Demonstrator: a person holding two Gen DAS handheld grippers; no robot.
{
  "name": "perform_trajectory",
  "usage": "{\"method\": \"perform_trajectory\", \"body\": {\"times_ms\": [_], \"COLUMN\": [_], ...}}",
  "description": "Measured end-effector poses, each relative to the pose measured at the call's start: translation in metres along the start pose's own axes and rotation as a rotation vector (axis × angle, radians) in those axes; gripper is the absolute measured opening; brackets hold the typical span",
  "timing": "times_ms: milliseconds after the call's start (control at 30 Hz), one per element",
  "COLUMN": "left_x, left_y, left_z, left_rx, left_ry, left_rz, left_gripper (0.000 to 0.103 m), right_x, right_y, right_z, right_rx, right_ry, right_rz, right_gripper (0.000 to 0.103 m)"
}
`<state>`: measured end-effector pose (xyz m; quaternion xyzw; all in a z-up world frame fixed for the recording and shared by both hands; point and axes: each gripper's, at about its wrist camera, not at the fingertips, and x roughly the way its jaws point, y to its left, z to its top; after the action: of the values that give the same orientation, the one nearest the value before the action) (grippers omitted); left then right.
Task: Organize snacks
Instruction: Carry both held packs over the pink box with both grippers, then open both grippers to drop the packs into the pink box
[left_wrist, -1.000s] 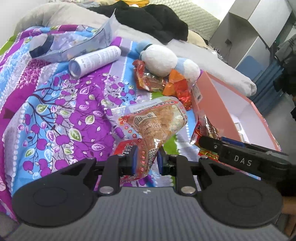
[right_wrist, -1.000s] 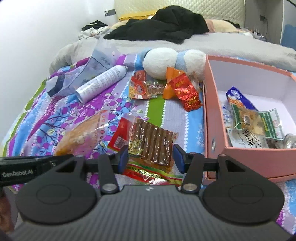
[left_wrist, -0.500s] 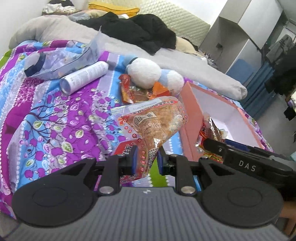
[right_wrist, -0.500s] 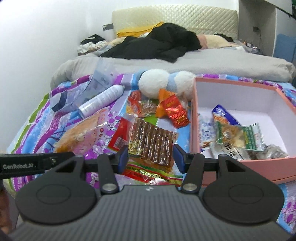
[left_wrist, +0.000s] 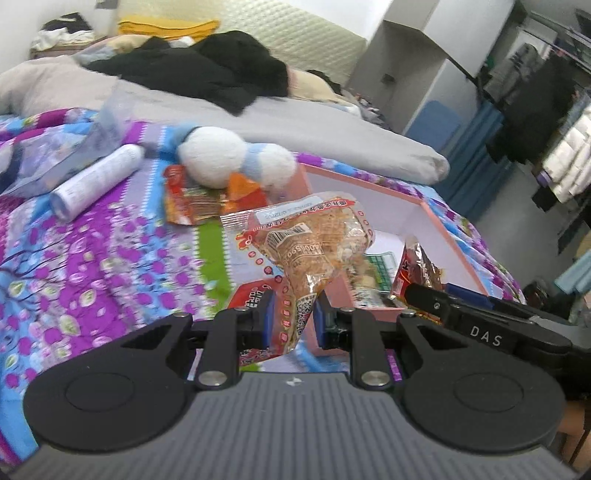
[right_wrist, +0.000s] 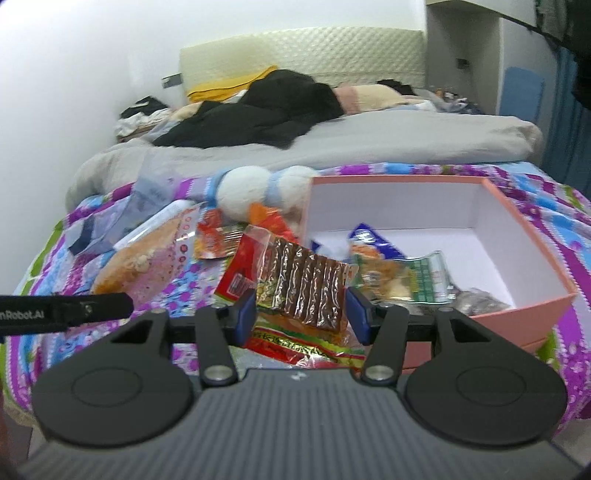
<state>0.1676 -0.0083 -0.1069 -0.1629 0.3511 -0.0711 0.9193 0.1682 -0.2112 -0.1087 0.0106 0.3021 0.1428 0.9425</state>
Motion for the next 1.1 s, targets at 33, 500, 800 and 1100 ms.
{"method": "perform_trajectory", "body": {"times_ms": [33,500,800,1100], "left_x": [0.003,0.068,0.124,0.195], "left_y": [-0.006,-0.086,-0.109,-0.124], "left_z": [0.002,0.029,0.073,0.113], "left_rx": [0.012,0.159,0.155,0.136], "left_ry": [0.001,0.046,0.088,0.178], "left_rz": [-0.009,-0.091,-0.115,-0.106], "left_gripper": [0.025,0.025,0.025,0.025], "right_x": [0.0,0.015,0.038,0.087], "right_y": [-0.005,-0.067,-0.105,-0.14], "right_z": [0.0,0.013,0.038,0.064], "right_rx": [0.007,0.074,0.081,0.078], "right_ry": [-0.003,-0.022,-0.031,0.034], "right_rz": [-0.008,-0.081,-0.119,-0.119], "right_gripper": [0.054,0.055,0.055,0.055]}}
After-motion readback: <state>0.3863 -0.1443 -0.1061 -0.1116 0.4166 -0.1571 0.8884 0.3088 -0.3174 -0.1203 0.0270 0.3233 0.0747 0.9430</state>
